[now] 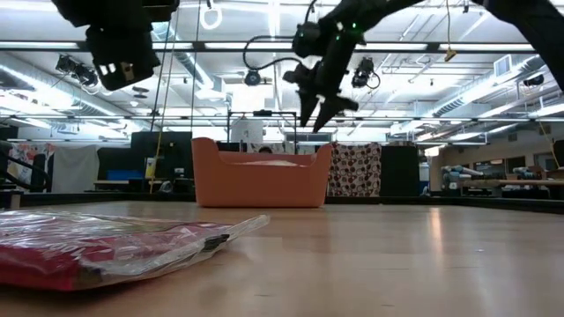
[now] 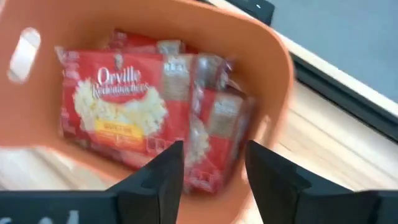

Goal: Sort popcorn bags into baskets
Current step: Put the red popcorn bag into the orange bin

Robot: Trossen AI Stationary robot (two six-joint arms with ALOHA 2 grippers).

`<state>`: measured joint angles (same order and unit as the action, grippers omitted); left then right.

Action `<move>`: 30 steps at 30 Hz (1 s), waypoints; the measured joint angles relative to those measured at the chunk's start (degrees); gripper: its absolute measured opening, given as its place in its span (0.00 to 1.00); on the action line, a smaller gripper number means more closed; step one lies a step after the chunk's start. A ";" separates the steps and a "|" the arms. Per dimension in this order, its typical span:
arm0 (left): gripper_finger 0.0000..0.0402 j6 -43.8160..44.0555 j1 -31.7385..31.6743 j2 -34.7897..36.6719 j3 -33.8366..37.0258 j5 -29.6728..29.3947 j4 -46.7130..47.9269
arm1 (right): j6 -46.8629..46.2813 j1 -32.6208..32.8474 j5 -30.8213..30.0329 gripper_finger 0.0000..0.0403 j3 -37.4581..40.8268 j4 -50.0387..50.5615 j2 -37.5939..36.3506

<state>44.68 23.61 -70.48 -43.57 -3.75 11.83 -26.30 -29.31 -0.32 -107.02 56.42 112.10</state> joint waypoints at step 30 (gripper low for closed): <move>0.36 25.01 17.36 -12.22 0.02 -2.03 4.69 | 5.18 49.75 -1.18 0.42 29.31 -47.79 -2.61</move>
<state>69.69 40.97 -82.70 -43.55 -5.77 16.52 -21.12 20.44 -1.50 -77.72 8.63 109.49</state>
